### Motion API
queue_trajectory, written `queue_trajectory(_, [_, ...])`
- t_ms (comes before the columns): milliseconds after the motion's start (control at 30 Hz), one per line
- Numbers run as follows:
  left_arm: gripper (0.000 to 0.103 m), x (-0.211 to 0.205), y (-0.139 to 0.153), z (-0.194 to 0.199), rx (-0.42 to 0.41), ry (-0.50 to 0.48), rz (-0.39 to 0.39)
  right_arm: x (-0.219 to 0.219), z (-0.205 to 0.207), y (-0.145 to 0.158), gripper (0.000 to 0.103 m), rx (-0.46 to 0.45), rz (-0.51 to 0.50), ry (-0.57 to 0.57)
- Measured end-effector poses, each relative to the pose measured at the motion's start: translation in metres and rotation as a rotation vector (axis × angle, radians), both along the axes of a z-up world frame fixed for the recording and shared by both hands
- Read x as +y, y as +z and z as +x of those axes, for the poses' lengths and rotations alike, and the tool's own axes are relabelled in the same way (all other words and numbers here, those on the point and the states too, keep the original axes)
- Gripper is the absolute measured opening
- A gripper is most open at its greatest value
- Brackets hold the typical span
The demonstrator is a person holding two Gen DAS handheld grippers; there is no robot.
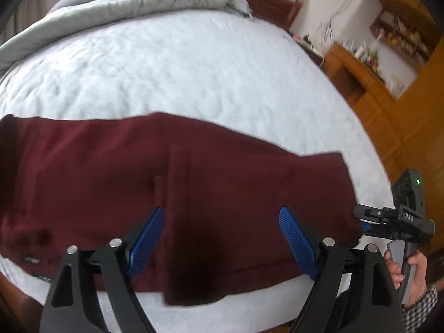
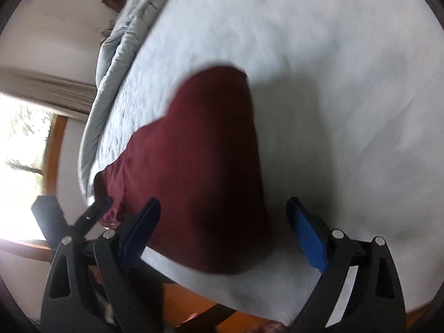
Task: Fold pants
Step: 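Smooth the folded trousers flat with both grippers open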
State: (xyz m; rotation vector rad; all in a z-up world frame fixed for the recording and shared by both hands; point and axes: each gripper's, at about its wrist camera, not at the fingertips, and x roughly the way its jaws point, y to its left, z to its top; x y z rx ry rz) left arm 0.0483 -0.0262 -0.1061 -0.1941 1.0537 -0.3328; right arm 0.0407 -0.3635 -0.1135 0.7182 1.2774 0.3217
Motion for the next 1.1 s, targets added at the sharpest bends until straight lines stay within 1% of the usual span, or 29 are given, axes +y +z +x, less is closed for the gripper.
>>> queue_trajectory(33, [0.085, -0.005, -0.006, 0.003, 0.012, -0.001, 0.026, 0.000, 0.001, -0.009, 0.092, 0.008, 0.039, 0.015])
queue_trajectory(67, [0.085, -0.009, -0.014, 0.006, 0.027, 0.001, 0.061, -0.001, 0.000, -0.012, 0.092, 0.004, 0.043, 0.024])
queue_trajectory(100, [0.085, -0.011, -0.020, 0.007, 0.038, 0.001, 0.076, 0.002, 0.000, -0.011, 0.080, -0.011, 0.029, 0.044])
queue_trajectory(133, [0.085, -0.012, -0.025, 0.008, 0.050, 0.006, 0.084, 0.005, 0.001, -0.008, 0.049, -0.026, 0.028, 0.066])
queue_trajectory(167, [0.085, -0.011, -0.029, 0.009, 0.048, 0.017, 0.094, 0.005, 0.000, -0.003, 0.045, -0.028, 0.029, 0.086])
queue_trajectory(200, [0.085, -0.011, -0.030, 0.009, 0.050, 0.023, 0.101, 0.001, -0.002, 0.000, 0.032, -0.032, 0.034, 0.089])
queue_trajectory(233, [0.085, -0.010, -0.032, 0.010, 0.057, 0.023, 0.097, -0.003, -0.004, 0.008, 0.026, -0.050, 0.053, 0.092])
queue_trajectory(300, [0.085, -0.011, -0.035, 0.010, 0.062, 0.026, 0.078, -0.007, -0.006, 0.025, 0.023, -0.086, 0.042, 0.069])
queue_trajectory(333, [0.085, -0.012, -0.037, 0.009, 0.068, 0.029, 0.085, -0.014, -0.010, 0.029, 0.022, -0.089, 0.036, 0.039])
queue_trajectory(367, [0.085, -0.012, -0.044, 0.009, 0.076, 0.030, 0.106, -0.018, -0.012, 0.028, 0.022, -0.073, 0.025, 0.017])
queue_trajectory(400, [0.087, -0.014, -0.048, 0.009, 0.069, 0.025, 0.115, -0.021, -0.013, 0.022, 0.022, -0.048, -0.007, 0.010])
queue_trajectory(433, [0.090, -0.016, -0.049, 0.007, 0.055, 0.018, 0.125, -0.019, -0.014, 0.011, 0.025, -0.011, -0.054, 0.017])
queue_trajectory(467, [0.090, -0.019, -0.050, 0.006, 0.038, 0.010, 0.145, -0.018, -0.016, 0.002, 0.027, 0.014, -0.064, 0.015])
queue_trajectory(533, [0.091, -0.020, -0.051, 0.006, 0.022, 0.002, 0.159, -0.022, -0.018, 0.003, 0.038, 0.011, -0.046, -0.008])
queue_trajectory(567, [0.091, -0.019, -0.051, 0.006, 0.024, 0.001, 0.153, -0.020, -0.019, 0.008, 0.042, 0.003, -0.063, -0.007])
queue_trajectory(600, [0.090, -0.018, -0.049, 0.005, 0.030, 0.001, 0.147, -0.022, -0.022, 0.015, 0.049, -0.006, -0.109, -0.006])
queue_trajectory(633, [0.089, -0.017, -0.047, 0.006, 0.035, 0.003, 0.143, -0.021, -0.025, 0.029, 0.054, -0.024, -0.195, -0.008])
queue_trajectory(667, [0.089, -0.016, -0.042, 0.005, 0.036, 0.014, 0.146, -0.020, -0.028, 0.041, 0.055, -0.054, -0.249, -0.017])
queue_trajectory(700, [0.089, -0.015, -0.036, 0.002, 0.019, 0.029, 0.148, -0.017, -0.031, 0.052, 0.055, -0.091, -0.283, -0.026])
queue_trajectory(733, [0.089, -0.014, -0.031, 0.001, 0.001, 0.033, 0.143, -0.014, -0.034, 0.069, 0.055, -0.142, -0.310, -0.026])
queue_trajectory(767, [0.089, -0.016, -0.023, -0.003, -0.035, 0.033, 0.136, -0.009, -0.035, 0.078, 0.055, -0.178, -0.315, -0.014])
queue_trajectory(833, [0.089, -0.024, -0.013, -0.006, -0.072, 0.016, 0.133, 0.010, -0.030, 0.089, 0.055, -0.225, -0.290, 0.042])
queue_trajectory(900, [0.089, -0.035, -0.011, -0.006, -0.074, -0.014, 0.121, 0.028, -0.018, 0.087, 0.054, -0.224, -0.264, 0.090])
queue_trajectory(933, [0.089, -0.040, -0.014, -0.006, -0.067, -0.026, 0.125, 0.032, -0.014, 0.080, 0.054, -0.212, -0.265, 0.107])
queue_trajectory(1000, [0.089, -0.046, -0.023, -0.002, -0.045, -0.040, 0.149, 0.035, -0.007, 0.063, 0.054, -0.166, -0.282, 0.107])
queue_trajectory(1033, [0.089, -0.046, -0.028, -0.001, -0.027, -0.046, 0.158, 0.035, -0.005, 0.049, 0.051, -0.113, -0.287, 0.091])
queue_trajectory(1067, [0.089, -0.048, -0.036, 0.001, -0.012, -0.052, 0.181, 0.033, -0.003, 0.033, 0.048, -0.055, -0.292, 0.071])
queue_trajectory(1100, [0.091, -0.051, -0.041, -0.001, -0.031, -0.061, 0.227, 0.031, 0.001, 0.025, 0.047, -0.042, -0.284, 0.055])
